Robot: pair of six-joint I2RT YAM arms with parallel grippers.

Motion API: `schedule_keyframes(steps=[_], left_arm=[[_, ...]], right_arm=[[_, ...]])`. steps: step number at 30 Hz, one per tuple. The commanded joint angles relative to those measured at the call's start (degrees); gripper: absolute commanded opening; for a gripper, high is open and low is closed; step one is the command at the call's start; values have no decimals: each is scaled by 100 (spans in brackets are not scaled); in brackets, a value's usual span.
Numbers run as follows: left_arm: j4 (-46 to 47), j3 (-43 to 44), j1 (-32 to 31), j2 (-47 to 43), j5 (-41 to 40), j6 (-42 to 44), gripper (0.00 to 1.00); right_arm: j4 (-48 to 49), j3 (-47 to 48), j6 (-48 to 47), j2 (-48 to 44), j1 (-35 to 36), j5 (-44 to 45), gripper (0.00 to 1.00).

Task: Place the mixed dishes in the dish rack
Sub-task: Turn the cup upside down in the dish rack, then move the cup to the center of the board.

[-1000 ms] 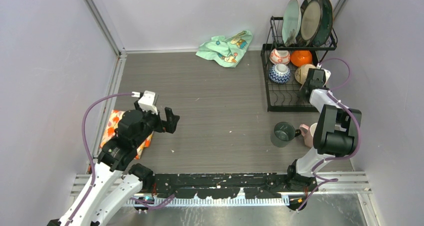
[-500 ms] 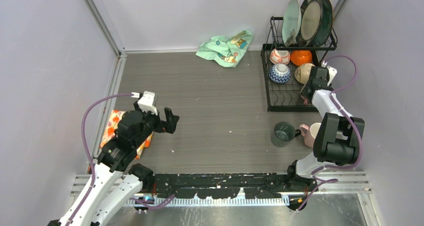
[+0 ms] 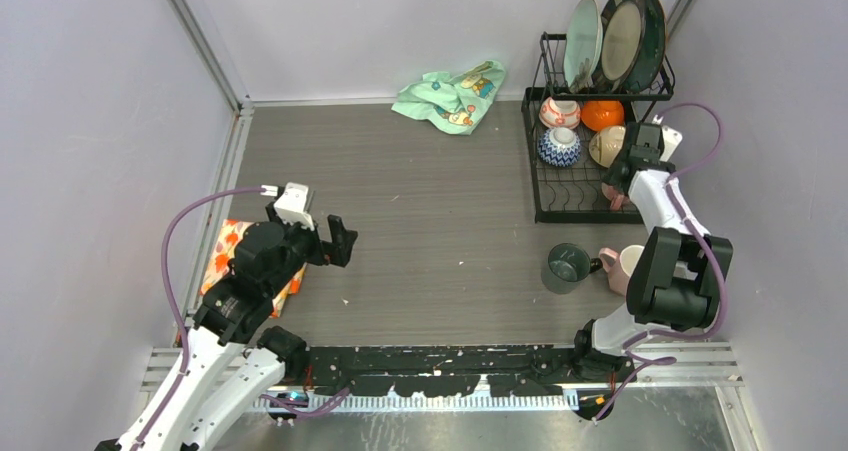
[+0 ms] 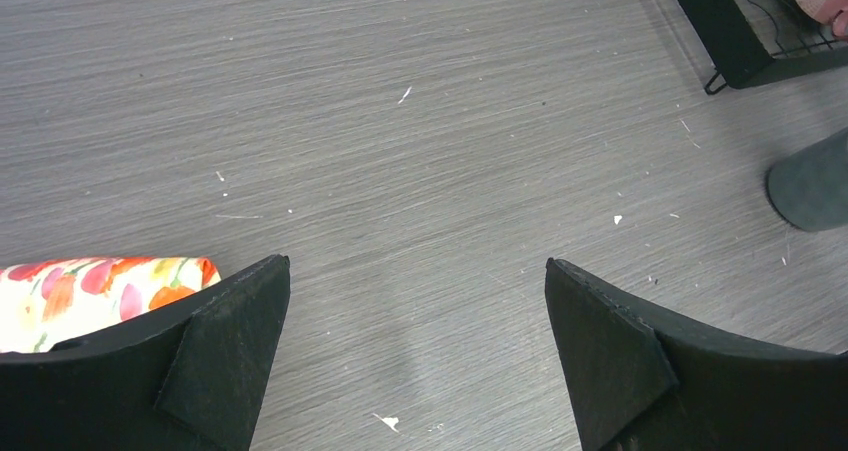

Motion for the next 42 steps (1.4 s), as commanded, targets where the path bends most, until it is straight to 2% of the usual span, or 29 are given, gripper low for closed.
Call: schedule_keyframes(steps=[1,4,7,9,13,16,21,23,26,28,30,37,42], left_arm=[[14,30,-21,-12,-343,-119,100],[-53,64,-21,-5,-548,-220,100],[-92,78,-29,-17,-699,-253,100],[-101,78,-36,-32,-736,-238,100],[-116,71,-63,-102,-647,-220,100],[-88,52,-103,-125,-628,-185,100],[-48,26,-152,-167,-549,-148,100],[-39,8,-161,-178,-524,-139,100],[-10,7,-161,-145,-444,-130,100],[2,-1,-161,-139,-413,-130,100],[13,-1,-160,-155,-416,-117,100],[43,-14,-161,-110,-341,-95,100],[57,-39,-166,-185,-337,-94,100]], right_arm=[[-787,532,409,-445,-25,0,68],[-1250,774,611,-558,-30,1,74],[-1704,962,946,-722,-31,-193,75],[-1855,975,1405,-895,-24,-36,76],[-2944,1414,2398,-896,-25,370,76],[-3321,1415,2882,-1040,-27,-19,76],[-3218,710,3347,-1839,45,-333,68],[-2977,384,3227,-2085,65,-691,63],[-2800,172,2741,-2192,127,-1575,62],[-2744,-9,2634,-2263,330,-1823,62],[-2791,-145,2765,-2319,660,-1664,59],[-3185,-317,3940,-2231,1895,-1116,55],[-3526,-378,4431,-2011,2151,-749,54]])
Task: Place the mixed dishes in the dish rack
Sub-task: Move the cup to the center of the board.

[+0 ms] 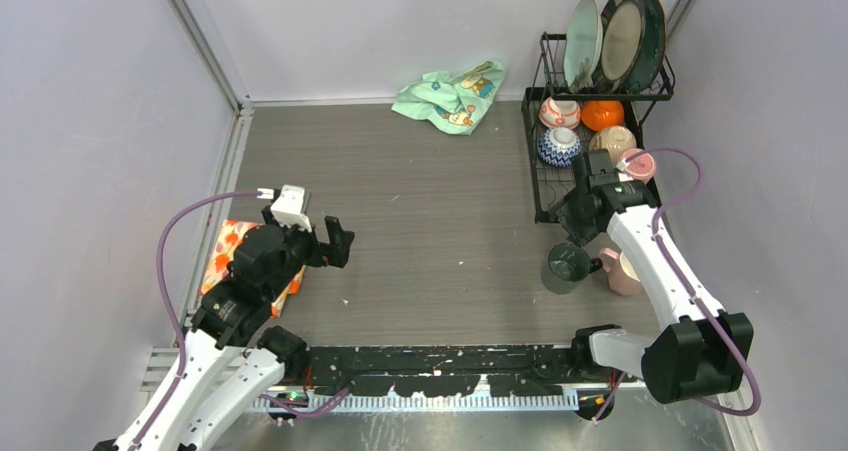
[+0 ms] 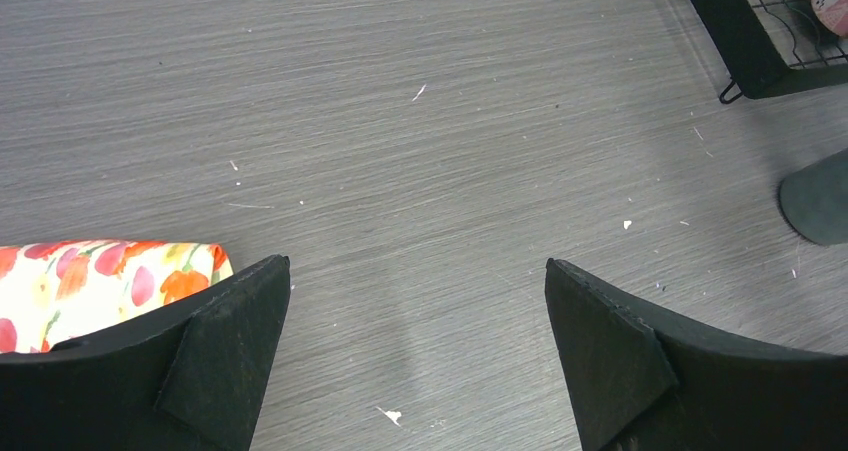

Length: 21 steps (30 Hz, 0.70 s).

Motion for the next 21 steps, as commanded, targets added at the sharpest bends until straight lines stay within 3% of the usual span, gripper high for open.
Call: schedule_keyframes(steps=[1,11,21], left_arm=[[216,-49,-17,-78,65,61,100],[195,-65,-34,-131,173,61,99],[195,-78,-43,-105,180,78,99]], right_arm=[[-321,-85,722,105,86,475,55],[-447,-317,1109,87,115,774,54],[193,-629,913,412,121,430,42]])
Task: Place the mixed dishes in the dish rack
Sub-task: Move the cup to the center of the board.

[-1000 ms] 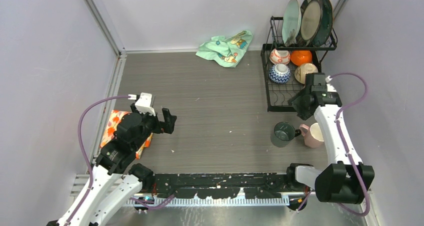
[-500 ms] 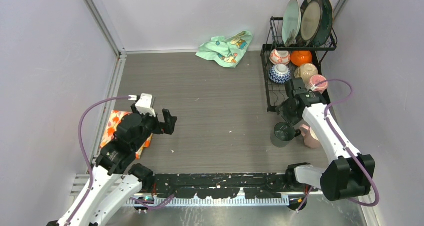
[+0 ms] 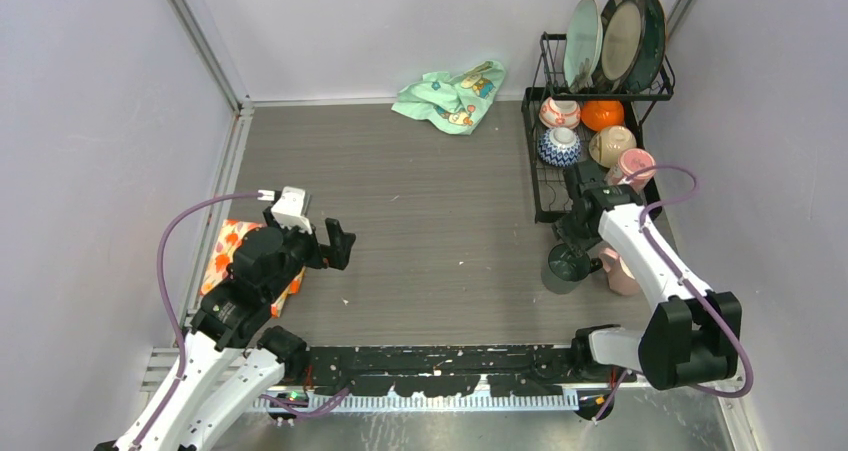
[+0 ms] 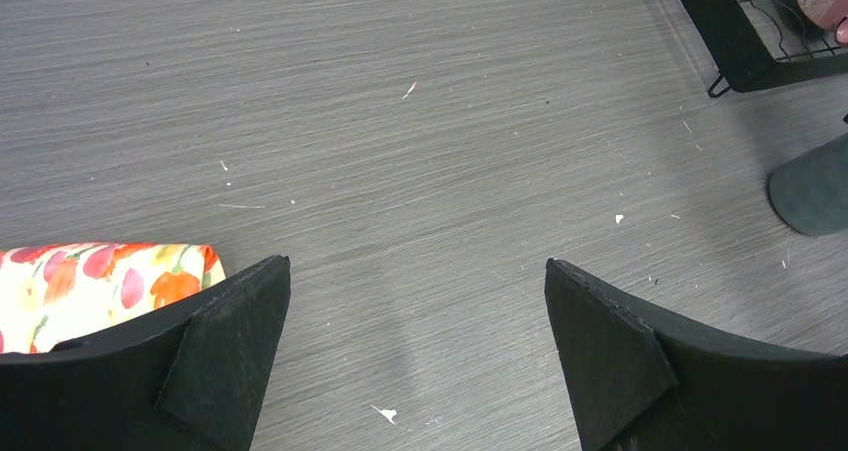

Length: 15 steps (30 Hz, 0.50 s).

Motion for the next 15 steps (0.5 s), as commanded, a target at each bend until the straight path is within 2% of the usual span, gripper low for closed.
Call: schedule_keyframes(steps=[1,4,9,13,15], left_arm=[[192,-27,-28,-19,49,76,99],[187,-25,-32,-7,48,77,99],[194,-23,-31,-10,65,76,99],[250,-45,-32,-33,87,93,99],[267,-45,-32,-15,98,94,99]], right_arm=[[465,-211,38,40,49,-69,39],[538,-275,-78,133,82,-98,31],[559,-385,-105,162,142,-136,27],[654,-460,-169,157,300,-249,11],[618,-481,-190,138,361,-269,6]])
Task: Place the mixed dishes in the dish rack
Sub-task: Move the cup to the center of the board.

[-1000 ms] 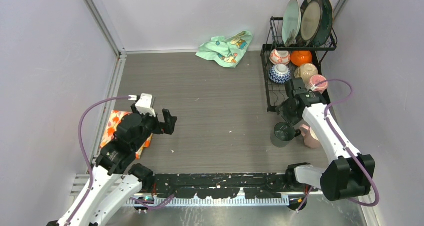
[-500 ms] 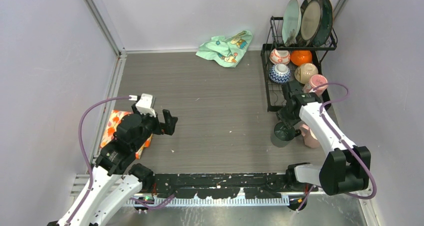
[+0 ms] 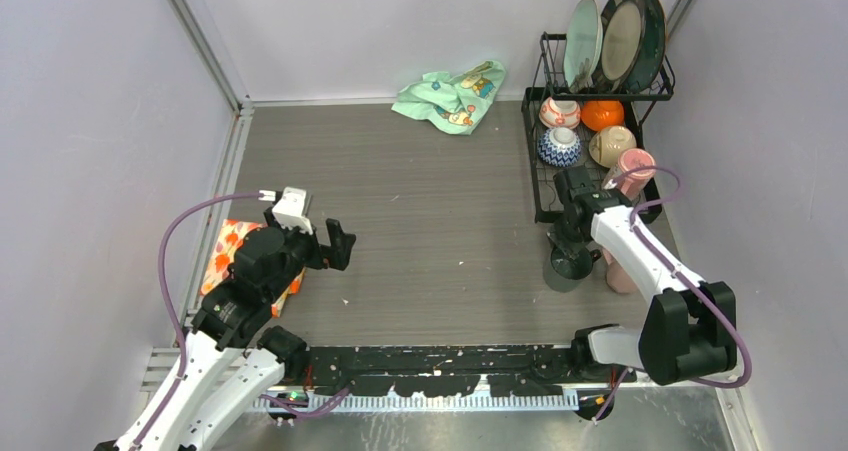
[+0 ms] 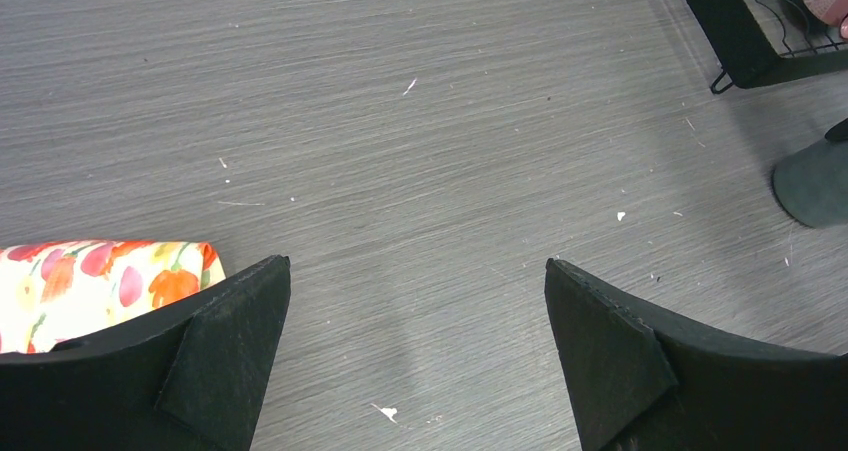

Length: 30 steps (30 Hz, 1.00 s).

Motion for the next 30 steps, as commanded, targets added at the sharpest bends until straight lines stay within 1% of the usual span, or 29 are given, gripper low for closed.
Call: schedule_keyframes(steps=[1,9,15,18,30], left_arm=[[255,-15,-32,-3,109,92,99],[232,-15,-32,-41,98,91,99],[233,-15,-32,-53,107,92,99],[237,-22,-32,-111,91,91,99],[241,-41,-40,-150,98,101,99]], right_arm=[[80,-110,-36,-86,173,-69,5],[158,-55,-1,-347,791,-274,1],[539,78,126,-185,1395,-517,1],[768,165,337,14,1651,-534,1],[1744,1136,987,1293,2794,-460,1]])
